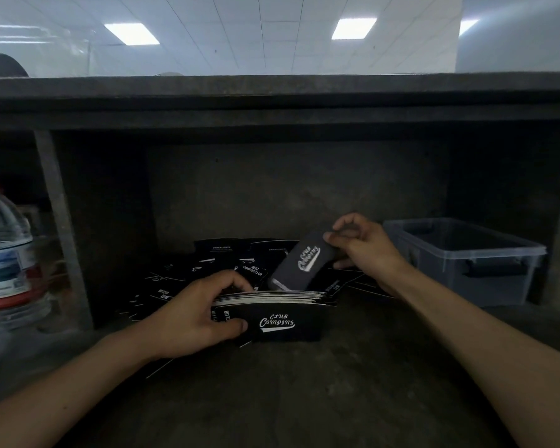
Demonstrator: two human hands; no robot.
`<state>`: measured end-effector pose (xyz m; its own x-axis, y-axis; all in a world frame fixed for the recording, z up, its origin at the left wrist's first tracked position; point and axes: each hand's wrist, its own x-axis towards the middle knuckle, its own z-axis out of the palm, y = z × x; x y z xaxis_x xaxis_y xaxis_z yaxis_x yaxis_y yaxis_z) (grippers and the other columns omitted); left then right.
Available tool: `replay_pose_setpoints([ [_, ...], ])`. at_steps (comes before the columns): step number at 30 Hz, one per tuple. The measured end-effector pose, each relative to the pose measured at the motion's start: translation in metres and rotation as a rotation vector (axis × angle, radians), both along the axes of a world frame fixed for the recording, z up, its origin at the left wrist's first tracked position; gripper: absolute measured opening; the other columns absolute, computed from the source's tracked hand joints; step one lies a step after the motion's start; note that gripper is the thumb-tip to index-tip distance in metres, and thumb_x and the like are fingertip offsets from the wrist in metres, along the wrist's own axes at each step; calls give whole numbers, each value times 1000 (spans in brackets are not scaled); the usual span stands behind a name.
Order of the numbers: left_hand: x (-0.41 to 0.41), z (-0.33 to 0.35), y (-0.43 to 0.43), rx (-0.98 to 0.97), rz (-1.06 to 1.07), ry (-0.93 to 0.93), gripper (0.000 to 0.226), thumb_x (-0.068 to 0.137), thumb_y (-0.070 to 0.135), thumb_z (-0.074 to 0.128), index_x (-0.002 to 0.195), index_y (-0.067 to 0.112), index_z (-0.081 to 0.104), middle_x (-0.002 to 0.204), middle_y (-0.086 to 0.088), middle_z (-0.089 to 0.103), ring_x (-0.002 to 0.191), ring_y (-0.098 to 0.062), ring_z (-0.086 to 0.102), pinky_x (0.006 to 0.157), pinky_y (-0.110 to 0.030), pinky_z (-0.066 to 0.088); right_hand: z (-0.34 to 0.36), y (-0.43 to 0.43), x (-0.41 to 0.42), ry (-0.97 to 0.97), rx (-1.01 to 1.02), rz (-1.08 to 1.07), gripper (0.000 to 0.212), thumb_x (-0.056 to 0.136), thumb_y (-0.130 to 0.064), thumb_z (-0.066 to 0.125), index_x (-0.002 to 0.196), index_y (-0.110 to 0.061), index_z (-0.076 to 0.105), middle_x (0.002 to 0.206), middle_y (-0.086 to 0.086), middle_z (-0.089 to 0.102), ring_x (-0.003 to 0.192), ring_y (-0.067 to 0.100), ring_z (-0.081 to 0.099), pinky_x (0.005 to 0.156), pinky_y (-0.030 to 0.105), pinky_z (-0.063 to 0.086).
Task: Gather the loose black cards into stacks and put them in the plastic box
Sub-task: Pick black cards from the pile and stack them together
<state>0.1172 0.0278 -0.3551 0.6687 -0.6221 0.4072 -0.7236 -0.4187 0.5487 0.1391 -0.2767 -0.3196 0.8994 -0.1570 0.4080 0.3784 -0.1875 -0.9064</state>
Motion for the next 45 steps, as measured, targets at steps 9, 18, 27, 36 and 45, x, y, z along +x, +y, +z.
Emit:
replay_pose_setpoints([
  [9, 3, -2, 2, -74, 39, 64, 76, 72, 31, 84, 130, 45, 38, 125, 8, 62, 115, -9, 64, 91, -32, 58, -3, -3, -13, 286, -274, 272, 32, 85, 5, 62, 106, -19, 63, 106, 13, 73, 94, 24, 71, 73, 32, 59],
  [18, 5, -2, 0, -40, 17, -3, 68, 74, 20, 84, 127, 47, 51, 115, 13, 67, 99, -15, 70, 81, -35, 60, -4, 2, -13, 357, -360, 350, 27, 91, -2, 51, 87, -13, 75, 99, 9, 76, 90, 22, 72, 76, 28, 57],
  [27, 3, -1, -1, -41, -10, -50, 47, 74, 22, 84, 110, 38, 58, 104, 9, 67, 93, -17, 69, 74, -27, 58, -27, -18, 9, 353, -792, -194, 61, 65, -44, 89, 117, -19, 68, 100, -5, 72, 94, 11, 67, 93, 30, 52],
  [36, -1, 0, -2, -26, -35, -15, 40, 79, 19, 81, 105, 35, 55, 103, 9, 66, 95, -16, 67, 77, -31, 57, -5, -26, 9, 361, -123, -343, 3, 81, -7, 65, 83, -6, 66, 81, 7, 60, 71, 18, 54, 62, 28, 45],
  [45, -2, 2, -2, -17, -24, -16, 37, 79, 22, 81, 100, 35, 54, 100, 9, 65, 88, -13, 67, 72, -26, 55, 1, -14, 7, 190, -13, -239, 18, 71, -7, 69, 82, -21, 65, 74, -4, 66, 68, 11, 58, 55, 22, 44],
])
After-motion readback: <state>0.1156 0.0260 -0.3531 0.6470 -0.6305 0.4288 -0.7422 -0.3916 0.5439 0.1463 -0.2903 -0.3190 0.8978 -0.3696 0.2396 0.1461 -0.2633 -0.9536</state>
